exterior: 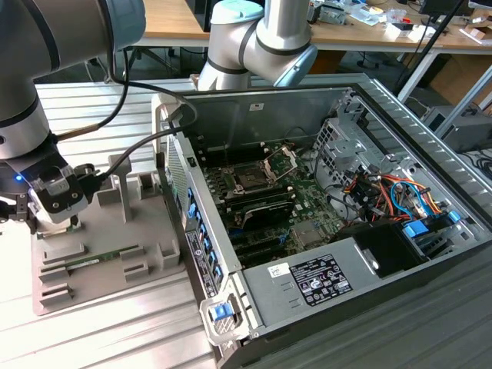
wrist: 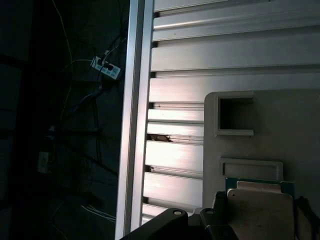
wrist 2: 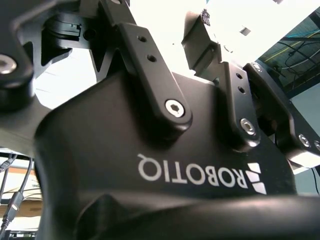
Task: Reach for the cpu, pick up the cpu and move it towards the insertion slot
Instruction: 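Pick up the cpu and move it towards the insertion slot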
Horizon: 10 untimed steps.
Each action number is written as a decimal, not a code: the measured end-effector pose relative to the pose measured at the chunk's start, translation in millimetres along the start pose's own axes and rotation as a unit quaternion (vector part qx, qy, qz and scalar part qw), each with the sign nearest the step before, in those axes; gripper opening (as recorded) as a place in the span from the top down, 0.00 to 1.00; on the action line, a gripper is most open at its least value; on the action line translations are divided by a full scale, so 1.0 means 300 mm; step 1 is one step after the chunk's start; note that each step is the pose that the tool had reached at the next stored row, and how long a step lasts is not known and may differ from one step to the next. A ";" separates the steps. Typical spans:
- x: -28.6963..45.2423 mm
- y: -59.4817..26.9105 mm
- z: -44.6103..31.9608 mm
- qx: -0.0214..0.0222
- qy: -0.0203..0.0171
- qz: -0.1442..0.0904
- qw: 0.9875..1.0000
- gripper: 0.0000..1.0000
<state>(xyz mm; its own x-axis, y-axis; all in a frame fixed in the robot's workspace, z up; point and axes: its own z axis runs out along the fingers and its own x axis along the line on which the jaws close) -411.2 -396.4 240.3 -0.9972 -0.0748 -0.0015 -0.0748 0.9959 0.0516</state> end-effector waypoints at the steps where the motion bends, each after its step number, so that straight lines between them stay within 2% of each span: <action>1: 0.000 0.000 -0.002 0.000 0.000 0.000 1.000 0.45; 10: 0.000 0.001 -0.014 0.000 0.000 0.000 1.000 0.45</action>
<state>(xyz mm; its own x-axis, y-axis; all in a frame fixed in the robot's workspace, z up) -411.2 -396.4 244.6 -0.9972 -0.0748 -0.0015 -0.0748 0.9959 0.0516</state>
